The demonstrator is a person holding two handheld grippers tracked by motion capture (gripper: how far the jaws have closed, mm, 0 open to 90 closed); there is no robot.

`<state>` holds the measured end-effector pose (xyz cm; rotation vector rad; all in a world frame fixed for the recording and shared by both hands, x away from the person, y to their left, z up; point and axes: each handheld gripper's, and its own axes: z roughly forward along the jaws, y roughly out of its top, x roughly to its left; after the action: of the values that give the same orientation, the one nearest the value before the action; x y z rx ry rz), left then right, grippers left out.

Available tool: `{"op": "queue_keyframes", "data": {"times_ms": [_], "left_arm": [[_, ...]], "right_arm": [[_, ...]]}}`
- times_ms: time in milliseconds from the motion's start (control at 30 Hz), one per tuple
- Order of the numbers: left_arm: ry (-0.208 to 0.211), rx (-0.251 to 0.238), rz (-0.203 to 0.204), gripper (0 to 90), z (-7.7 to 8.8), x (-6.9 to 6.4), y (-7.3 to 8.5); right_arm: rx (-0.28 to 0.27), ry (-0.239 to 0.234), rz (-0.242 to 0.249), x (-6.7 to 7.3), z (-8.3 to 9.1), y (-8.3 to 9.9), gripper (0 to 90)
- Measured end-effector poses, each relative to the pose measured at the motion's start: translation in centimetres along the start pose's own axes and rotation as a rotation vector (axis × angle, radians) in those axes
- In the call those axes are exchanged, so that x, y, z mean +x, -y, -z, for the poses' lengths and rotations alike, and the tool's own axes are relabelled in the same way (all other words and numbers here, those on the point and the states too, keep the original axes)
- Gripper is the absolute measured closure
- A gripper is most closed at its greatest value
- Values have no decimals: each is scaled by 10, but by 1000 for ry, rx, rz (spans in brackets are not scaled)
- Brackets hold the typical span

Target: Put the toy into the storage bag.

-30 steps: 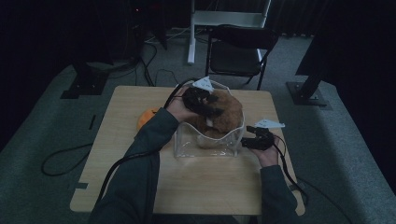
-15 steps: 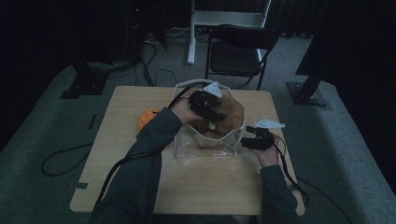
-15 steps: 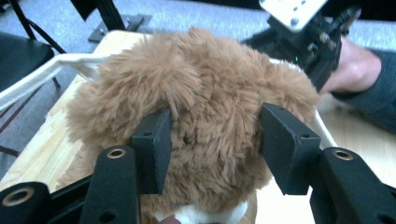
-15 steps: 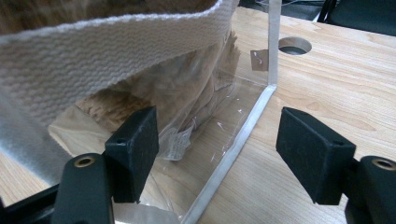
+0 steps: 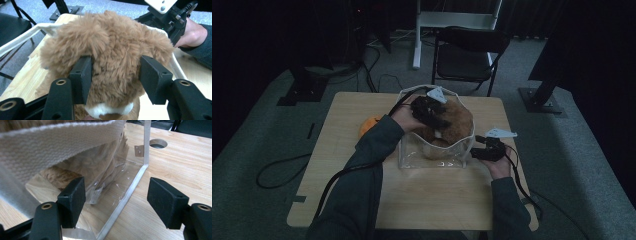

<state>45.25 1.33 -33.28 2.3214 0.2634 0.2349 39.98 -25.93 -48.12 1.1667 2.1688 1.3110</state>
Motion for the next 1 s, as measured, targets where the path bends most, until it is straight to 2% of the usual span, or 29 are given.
{"op": "queue_keyframes", "data": {"times_ms": [100,233,400,600,767,1000], "left_arm": [[7,-1,8,437,2,2,3],[26,-29,57,435,8,7,10],[18,-55,95,433,17,10,13],[18,-71,109,355,25,12,16],[-2,-91,122,301,29,13,17],[-7,-101,119,277,33,13,19]], "right_arm": [[2,0,0,0,0,0,303],[2,-8,-1,0,0,0,334],[3,-14,-3,0,0,1,355],[3,-22,-8,-1,-1,1,367],[4,-21,-6,0,0,1,367],[6,-21,-5,0,0,2,367]]}}
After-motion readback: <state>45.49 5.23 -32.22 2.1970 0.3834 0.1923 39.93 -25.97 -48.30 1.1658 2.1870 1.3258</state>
